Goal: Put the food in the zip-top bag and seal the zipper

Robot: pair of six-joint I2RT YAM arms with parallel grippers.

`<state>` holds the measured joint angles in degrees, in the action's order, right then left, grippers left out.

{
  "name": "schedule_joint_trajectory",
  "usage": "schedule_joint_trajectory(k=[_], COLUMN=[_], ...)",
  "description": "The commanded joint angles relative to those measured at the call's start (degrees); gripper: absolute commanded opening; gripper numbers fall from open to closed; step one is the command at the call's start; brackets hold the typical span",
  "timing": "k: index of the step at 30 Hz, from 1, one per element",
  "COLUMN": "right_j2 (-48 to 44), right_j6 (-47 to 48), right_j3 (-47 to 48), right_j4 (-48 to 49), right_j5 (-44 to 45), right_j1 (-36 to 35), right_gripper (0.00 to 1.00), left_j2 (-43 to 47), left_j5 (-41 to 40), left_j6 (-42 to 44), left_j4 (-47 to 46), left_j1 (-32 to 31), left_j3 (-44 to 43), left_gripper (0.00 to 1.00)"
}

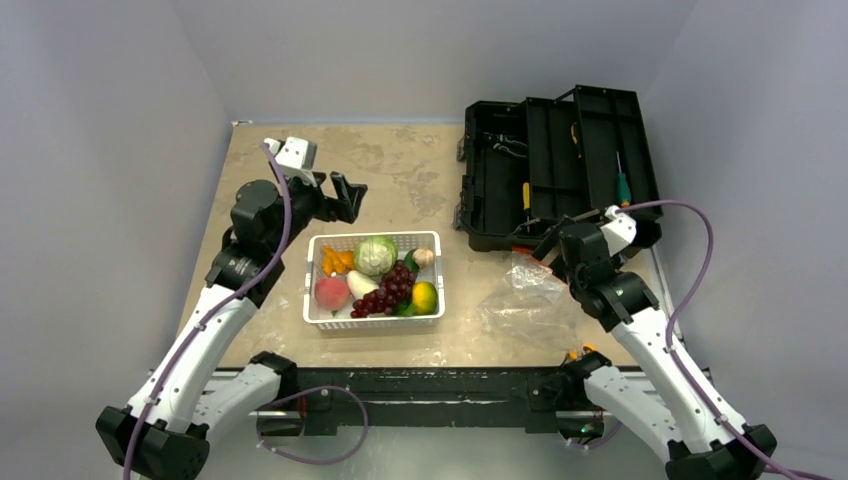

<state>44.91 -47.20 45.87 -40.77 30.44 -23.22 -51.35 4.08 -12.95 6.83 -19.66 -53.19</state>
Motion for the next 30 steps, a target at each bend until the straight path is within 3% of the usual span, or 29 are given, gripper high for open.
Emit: schedule_joint_trajectory(k=[1, 8, 16, 19, 22, 27, 30], right_j2=[0.89, 5.59, 12.57, 12.05, 11.24, 11.08, 10.74], right_j6=[-12.65, -17.54, -10.40, -7.65, -6.86, -6.13, -5.56], right_j3=[-2.29, -4.25, -6.52, -7.70, -8.98, -11.14, -10.76], right_j4=[-8.23, -8.48, -1.60, 1.71, 3.84, 6.68, 7.31], right_j5=[4.47, 10.07, -0.27, -4.67, -7.22, -9.83, -8.70], right_j1=[-0.11, -0.16, -0.26, -2.10, -5.31, -9.28, -12.78], right_gripper=[0.99, 0.99, 0.99, 0.93, 0.78, 0.33, 0.19], left_j2=[-2.02, -6.60, -9.42, -9.43, -9.55, -9.65, -9.97], left_j5=[5.85, 12.06, 16.73, 17.10, 17.09, 17.30, 17.95], left_j6=[-2.87, -4.54, -7.23, -7.31, -7.35, -7.35, -7.31], left_j4=[-0.72, 0.97, 0.10, 0.07, 0.16, 0.18, 0.16], left_j1=[-0.58, -1.35, -1.35, -1.35, -1.35, -1.35, -1.35], left_j3=[-3.84, -6.27, -7.21, -7.28, -7.28, -7.28, -7.36], left_gripper=[0.96, 0.98, 0.97, 0.96, 0.96, 0.95, 0.95])
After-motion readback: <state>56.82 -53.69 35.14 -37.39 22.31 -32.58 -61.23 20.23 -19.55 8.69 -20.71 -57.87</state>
